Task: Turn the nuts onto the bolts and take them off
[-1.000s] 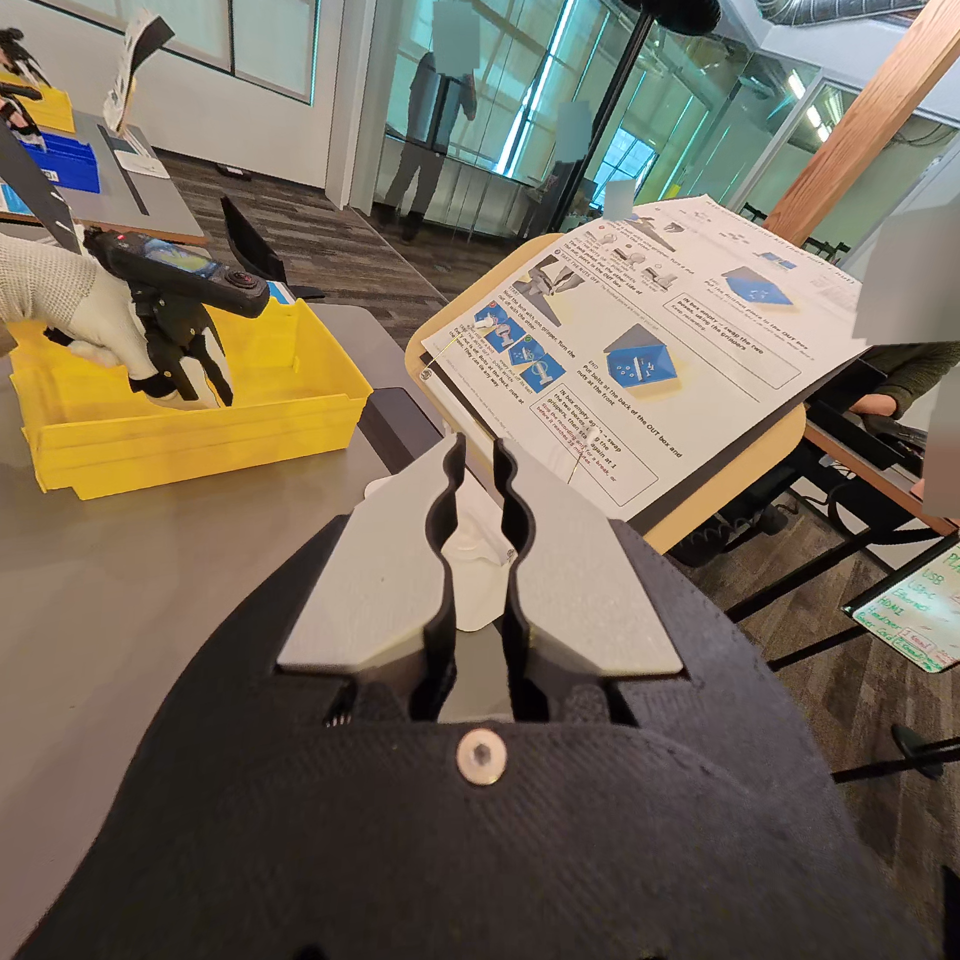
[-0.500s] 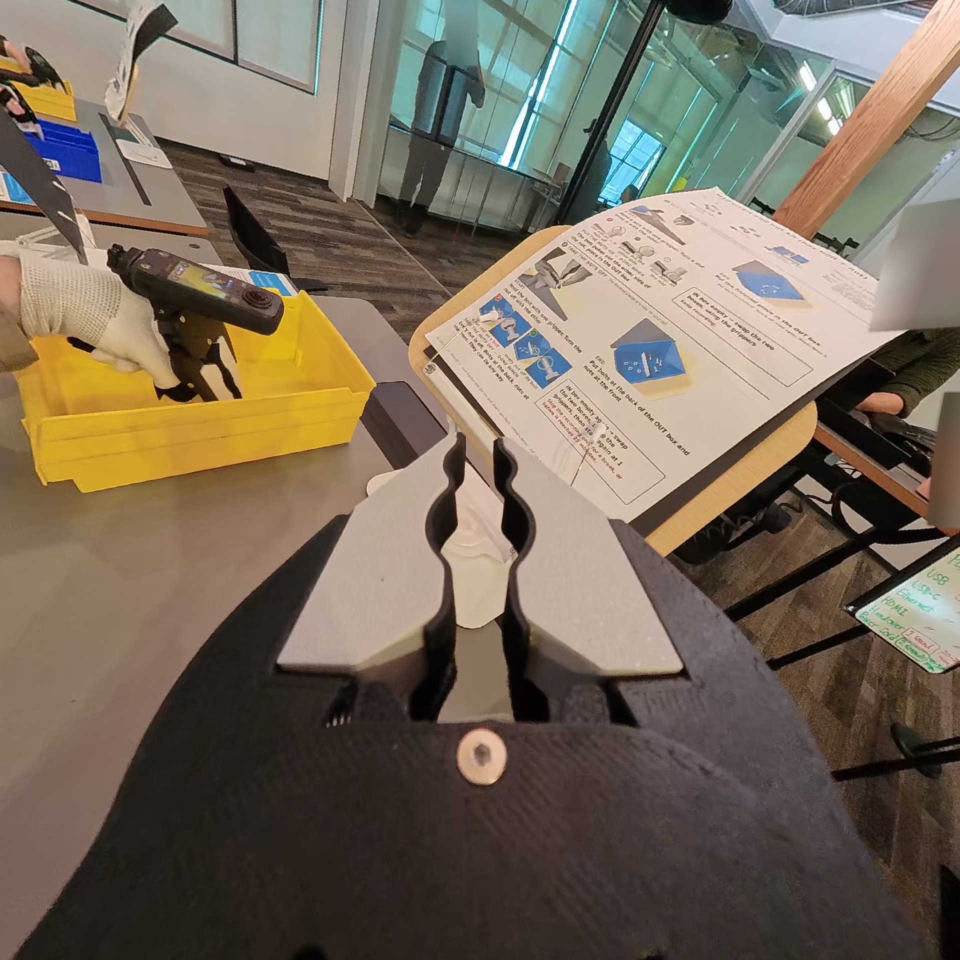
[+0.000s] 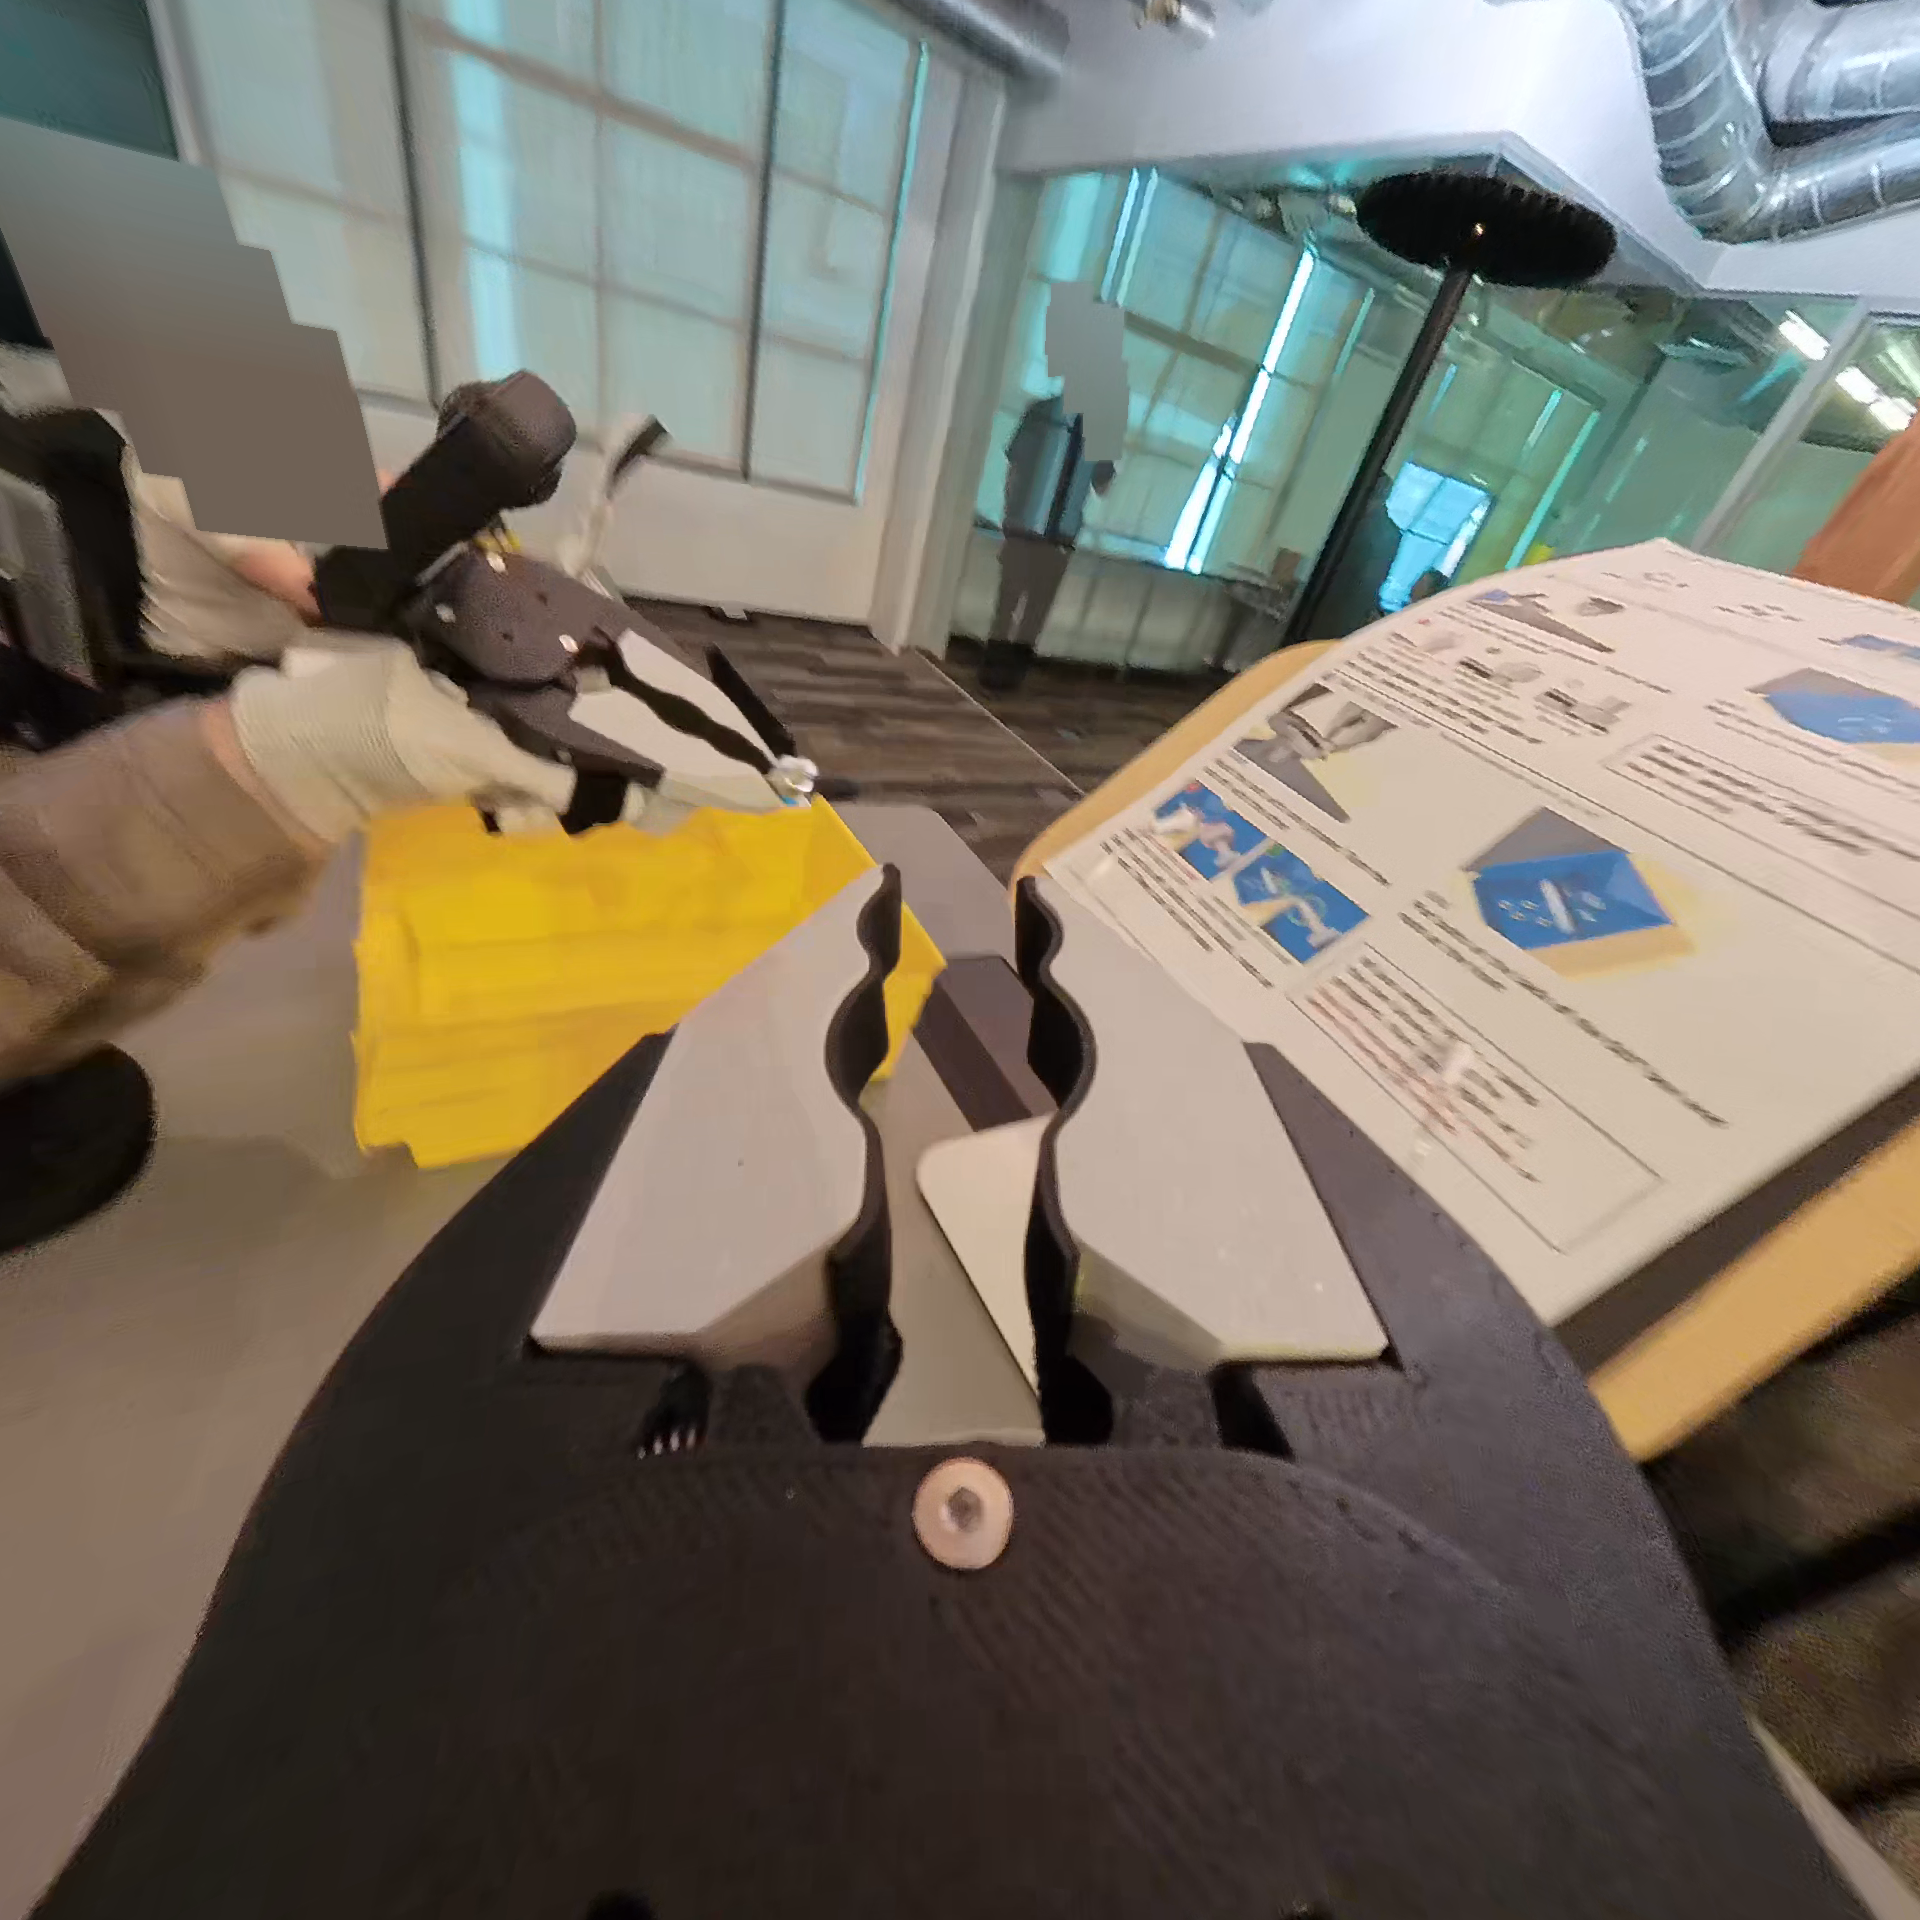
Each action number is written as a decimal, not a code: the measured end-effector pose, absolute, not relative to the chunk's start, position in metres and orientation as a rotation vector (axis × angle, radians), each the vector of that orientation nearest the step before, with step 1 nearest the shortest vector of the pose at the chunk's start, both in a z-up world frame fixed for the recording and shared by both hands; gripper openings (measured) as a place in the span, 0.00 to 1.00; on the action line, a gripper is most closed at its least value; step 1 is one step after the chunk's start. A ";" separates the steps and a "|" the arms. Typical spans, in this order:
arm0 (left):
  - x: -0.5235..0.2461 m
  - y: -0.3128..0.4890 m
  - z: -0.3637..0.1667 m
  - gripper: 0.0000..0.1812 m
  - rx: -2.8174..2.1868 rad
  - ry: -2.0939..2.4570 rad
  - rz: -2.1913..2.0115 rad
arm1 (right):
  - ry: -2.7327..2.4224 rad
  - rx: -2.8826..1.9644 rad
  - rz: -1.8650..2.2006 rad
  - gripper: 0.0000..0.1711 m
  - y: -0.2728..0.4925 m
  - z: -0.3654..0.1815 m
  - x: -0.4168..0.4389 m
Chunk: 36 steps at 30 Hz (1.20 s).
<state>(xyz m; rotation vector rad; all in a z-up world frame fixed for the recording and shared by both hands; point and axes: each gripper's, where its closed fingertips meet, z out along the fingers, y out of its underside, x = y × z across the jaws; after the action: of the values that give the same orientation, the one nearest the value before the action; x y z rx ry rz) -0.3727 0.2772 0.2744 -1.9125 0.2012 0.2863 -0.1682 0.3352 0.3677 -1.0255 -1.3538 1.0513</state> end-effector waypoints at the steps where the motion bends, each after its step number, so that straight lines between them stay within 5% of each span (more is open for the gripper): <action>1: -0.359 0.282 0.288 0.05 -1.845 0.201 0.273 | -1.328 -1.018 1.110 0.13 0.331 0.369 -0.174; 11: -0.232 0.313 0.323 0.06 -1.459 0.277 0.163 | -1.188 -1.010 1.401 0.19 0.312 0.352 -0.214; 27: -0.209 0.316 0.316 0.05 -1.413 0.239 0.110 | -1.256 -1.009 1.478 0.09 0.300 0.330 -0.224; 32: -0.199 0.320 0.300 0.24 -1.549 0.348 -0.008 | -1.313 -1.016 1.450 0.09 0.307 0.333 -0.213; 36: -0.175 0.314 0.282 0.29 -1.638 0.489 -0.238 | -1.502 -0.994 1.446 0.09 0.294 0.325 -0.199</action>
<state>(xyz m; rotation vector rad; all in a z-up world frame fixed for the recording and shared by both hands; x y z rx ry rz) -0.1753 0.3144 0.2816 -1.6382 0.4890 -0.2379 -0.1991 0.2945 0.3246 -0.9941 -1.5025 1.4461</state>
